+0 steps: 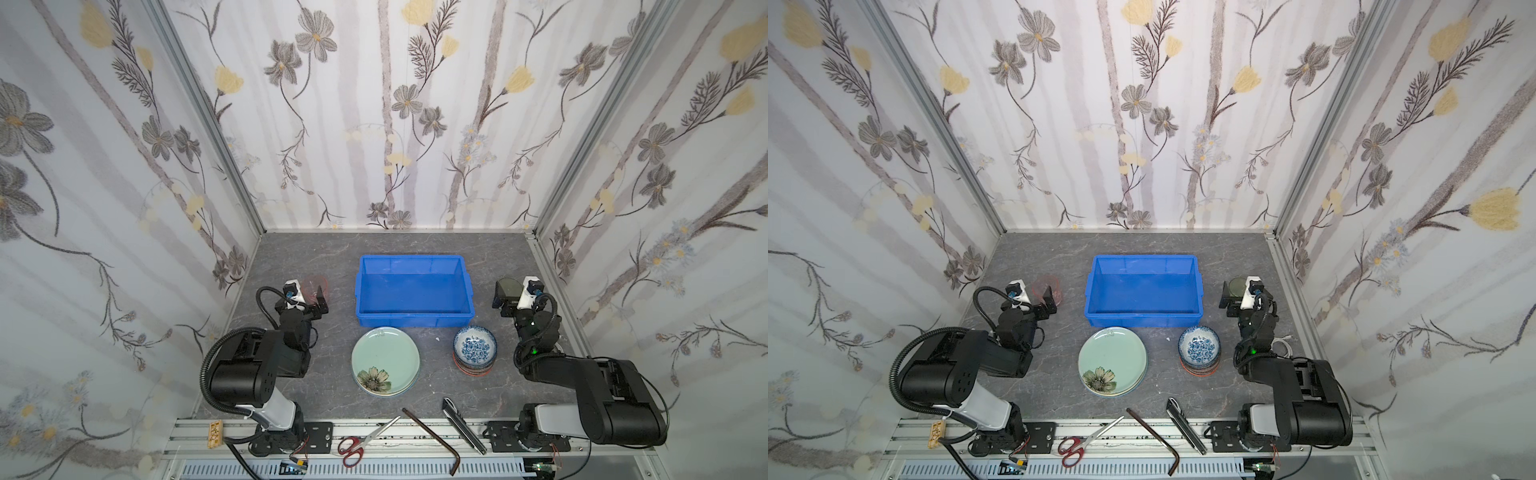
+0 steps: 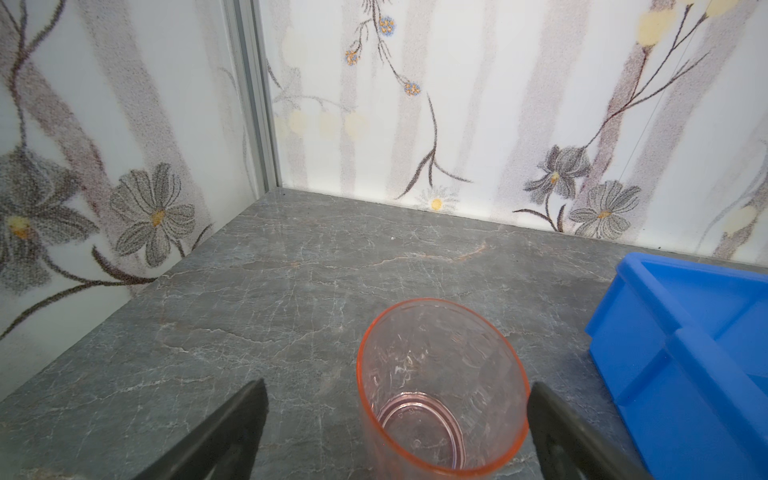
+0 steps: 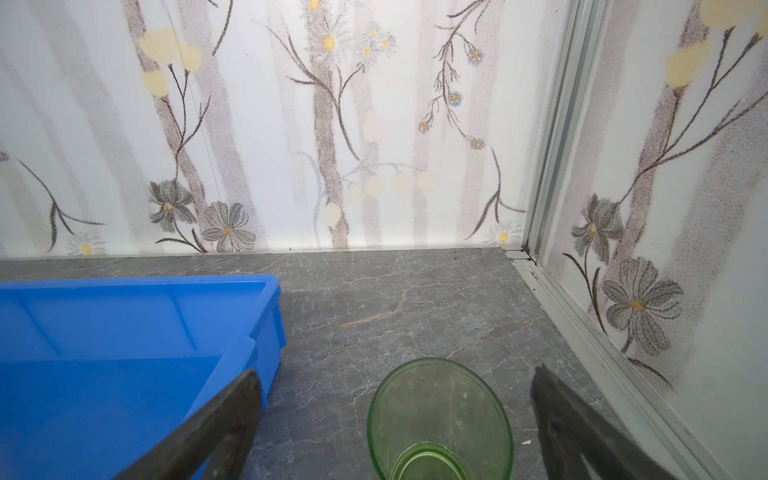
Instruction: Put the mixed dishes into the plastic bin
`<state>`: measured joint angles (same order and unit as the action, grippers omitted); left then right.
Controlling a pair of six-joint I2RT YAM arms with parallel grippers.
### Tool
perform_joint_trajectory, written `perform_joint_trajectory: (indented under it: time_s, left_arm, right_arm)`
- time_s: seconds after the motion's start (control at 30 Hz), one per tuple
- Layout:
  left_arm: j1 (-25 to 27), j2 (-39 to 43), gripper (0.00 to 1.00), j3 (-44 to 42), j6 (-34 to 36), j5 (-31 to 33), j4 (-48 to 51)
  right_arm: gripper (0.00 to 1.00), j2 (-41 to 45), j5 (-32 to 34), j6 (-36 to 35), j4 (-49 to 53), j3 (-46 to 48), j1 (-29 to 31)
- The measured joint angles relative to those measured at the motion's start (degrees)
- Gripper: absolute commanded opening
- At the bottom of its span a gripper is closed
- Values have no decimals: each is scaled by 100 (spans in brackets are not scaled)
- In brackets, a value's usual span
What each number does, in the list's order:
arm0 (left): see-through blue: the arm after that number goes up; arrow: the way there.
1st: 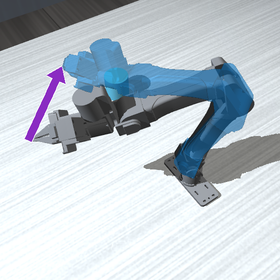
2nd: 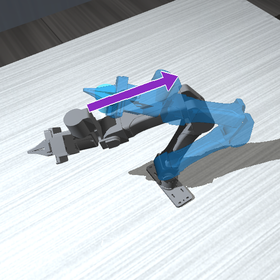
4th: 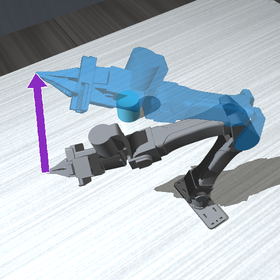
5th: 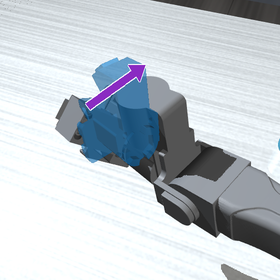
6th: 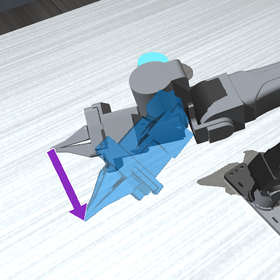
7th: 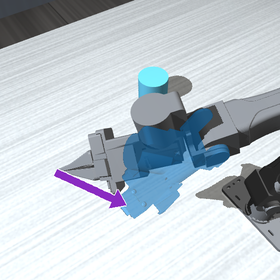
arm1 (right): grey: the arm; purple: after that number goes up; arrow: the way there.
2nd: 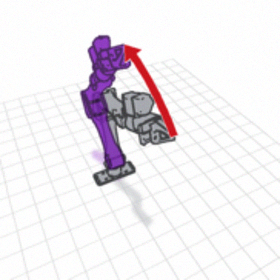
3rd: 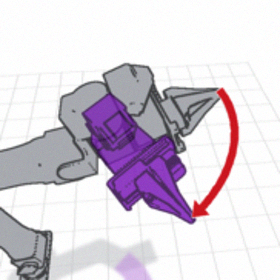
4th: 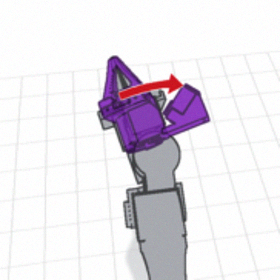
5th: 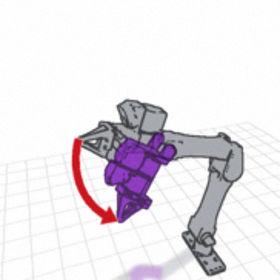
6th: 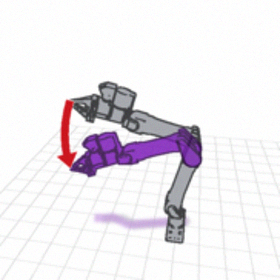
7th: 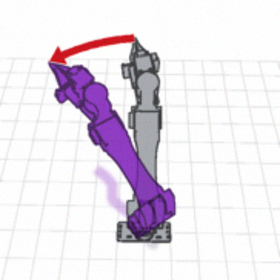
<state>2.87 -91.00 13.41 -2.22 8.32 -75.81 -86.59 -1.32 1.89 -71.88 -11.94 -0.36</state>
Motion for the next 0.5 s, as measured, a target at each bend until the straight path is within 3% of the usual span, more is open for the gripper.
perform_joint_trajectory:
  time_s: [0.5]
  left_arm:
    - [-15,0,100,0,-76,-22,2]
  right_arm:
    - [100,2,-302,-63,-55,74,-4]
